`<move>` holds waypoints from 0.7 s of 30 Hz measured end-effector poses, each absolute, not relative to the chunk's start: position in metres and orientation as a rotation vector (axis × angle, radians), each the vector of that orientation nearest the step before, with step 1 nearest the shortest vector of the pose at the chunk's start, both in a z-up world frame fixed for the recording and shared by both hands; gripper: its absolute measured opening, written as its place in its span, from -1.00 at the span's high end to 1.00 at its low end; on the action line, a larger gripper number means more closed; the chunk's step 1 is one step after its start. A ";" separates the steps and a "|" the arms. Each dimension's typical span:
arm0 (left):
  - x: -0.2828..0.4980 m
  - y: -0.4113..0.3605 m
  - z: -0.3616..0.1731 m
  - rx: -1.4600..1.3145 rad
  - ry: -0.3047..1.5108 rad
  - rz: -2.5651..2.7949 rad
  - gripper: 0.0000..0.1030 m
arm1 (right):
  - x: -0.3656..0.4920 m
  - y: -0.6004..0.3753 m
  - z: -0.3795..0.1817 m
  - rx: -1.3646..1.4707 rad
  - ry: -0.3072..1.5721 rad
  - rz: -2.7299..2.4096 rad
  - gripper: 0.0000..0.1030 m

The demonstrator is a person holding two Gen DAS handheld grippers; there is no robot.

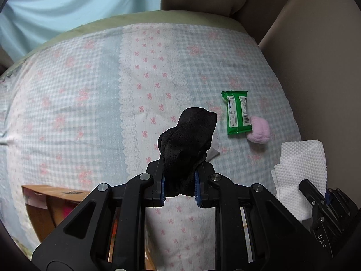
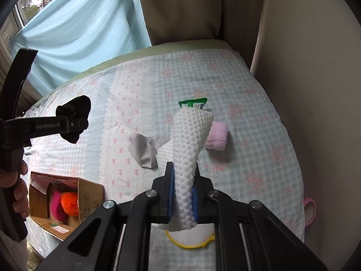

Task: Organize soft objects
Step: 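Lift and carry the scrunchie and white cloth over the box with both grippers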

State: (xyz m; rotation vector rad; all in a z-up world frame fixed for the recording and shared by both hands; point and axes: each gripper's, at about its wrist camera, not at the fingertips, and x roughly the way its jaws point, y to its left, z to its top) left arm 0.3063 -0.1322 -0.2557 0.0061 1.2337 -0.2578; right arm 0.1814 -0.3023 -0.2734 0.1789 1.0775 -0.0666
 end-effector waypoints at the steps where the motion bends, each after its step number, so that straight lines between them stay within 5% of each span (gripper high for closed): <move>1: 0.297 -0.130 -0.246 -0.004 1.224 -0.255 0.69 | 0.178 -0.302 -0.262 0.175 1.068 -0.063 0.76; 12: 0.193 -0.059 -0.158 -0.061 1.132 -0.149 0.69 | 0.151 -0.250 -0.168 0.108 1.002 0.059 0.76; 21: 0.145 0.055 -0.155 -0.105 1.140 -0.024 0.69 | 0.139 -0.148 -0.144 0.072 0.979 0.239 0.76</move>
